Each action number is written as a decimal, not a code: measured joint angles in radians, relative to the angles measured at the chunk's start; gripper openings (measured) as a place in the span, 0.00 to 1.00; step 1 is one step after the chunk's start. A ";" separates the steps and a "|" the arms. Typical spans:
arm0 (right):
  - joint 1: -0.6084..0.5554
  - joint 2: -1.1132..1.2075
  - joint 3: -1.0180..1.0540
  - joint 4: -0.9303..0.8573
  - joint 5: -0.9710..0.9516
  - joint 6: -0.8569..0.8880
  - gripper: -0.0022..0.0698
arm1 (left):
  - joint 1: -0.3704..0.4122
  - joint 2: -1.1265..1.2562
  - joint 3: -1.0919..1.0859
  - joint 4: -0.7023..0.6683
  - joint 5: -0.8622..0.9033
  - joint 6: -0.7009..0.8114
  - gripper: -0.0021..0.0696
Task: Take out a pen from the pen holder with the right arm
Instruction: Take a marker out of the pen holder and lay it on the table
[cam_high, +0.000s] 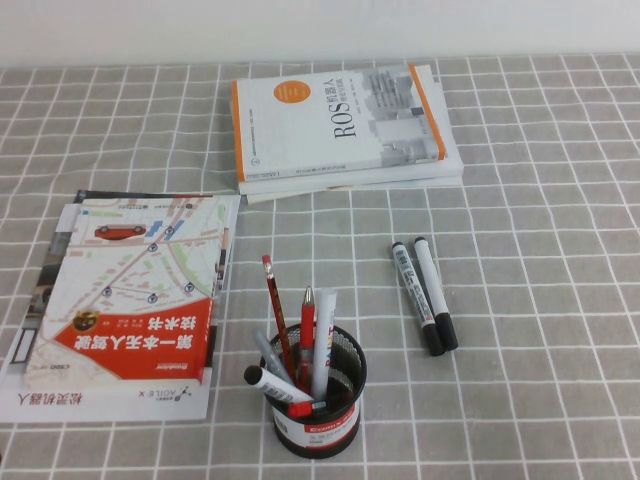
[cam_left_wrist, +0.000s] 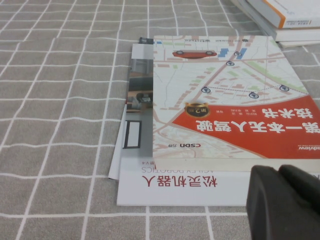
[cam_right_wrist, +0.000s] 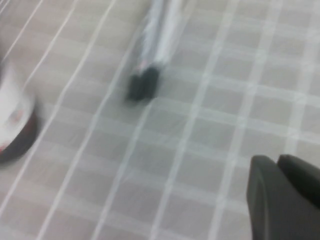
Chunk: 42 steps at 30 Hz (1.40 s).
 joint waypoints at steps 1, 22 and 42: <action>-0.039 -0.026 0.031 -0.002 -0.037 0.000 0.01 | 0.000 0.000 0.000 0.000 0.000 0.000 0.02; -0.441 -0.694 0.421 -0.006 -0.206 0.002 0.01 | 0.000 0.000 0.000 0.000 0.000 0.000 0.02; -0.421 -0.694 0.421 0.221 -0.118 -0.383 0.01 | 0.000 0.000 0.000 0.000 0.000 0.000 0.02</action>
